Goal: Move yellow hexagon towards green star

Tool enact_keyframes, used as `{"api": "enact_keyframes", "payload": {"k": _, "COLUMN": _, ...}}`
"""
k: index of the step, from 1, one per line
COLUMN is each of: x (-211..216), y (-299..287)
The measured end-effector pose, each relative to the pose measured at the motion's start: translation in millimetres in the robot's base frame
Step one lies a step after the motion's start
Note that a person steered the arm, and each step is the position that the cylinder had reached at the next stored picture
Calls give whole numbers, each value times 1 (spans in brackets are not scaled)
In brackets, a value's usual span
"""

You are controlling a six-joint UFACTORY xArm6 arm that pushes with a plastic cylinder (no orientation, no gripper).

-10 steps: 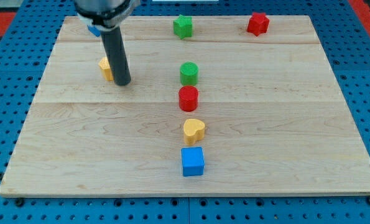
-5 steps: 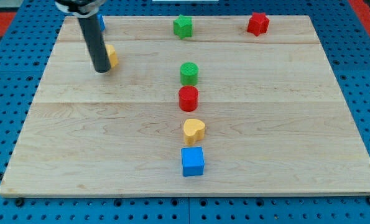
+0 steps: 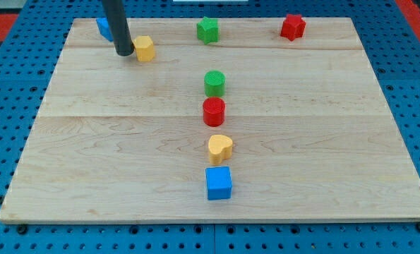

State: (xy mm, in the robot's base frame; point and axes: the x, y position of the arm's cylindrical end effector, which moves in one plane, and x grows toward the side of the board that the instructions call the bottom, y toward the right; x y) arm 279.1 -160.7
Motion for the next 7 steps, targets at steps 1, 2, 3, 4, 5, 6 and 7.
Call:
{"api": "enact_keyframes", "payload": {"k": 1, "x": -17, "y": -5}}
{"api": "enact_keyframes", "payload": {"k": 2, "x": -16, "y": 47}}
{"api": "enact_keyframes", "payload": {"k": 3, "x": -2, "y": 76}}
{"api": "enact_keyframes", "payload": {"k": 4, "x": 8, "y": 90}}
{"api": "enact_keyframes", "payload": {"k": 5, "x": 6, "y": 66}}
{"api": "enact_keyframes", "payload": {"k": 6, "x": 9, "y": 35}}
{"api": "enact_keyframes", "payload": {"k": 7, "x": 36, "y": 55}}
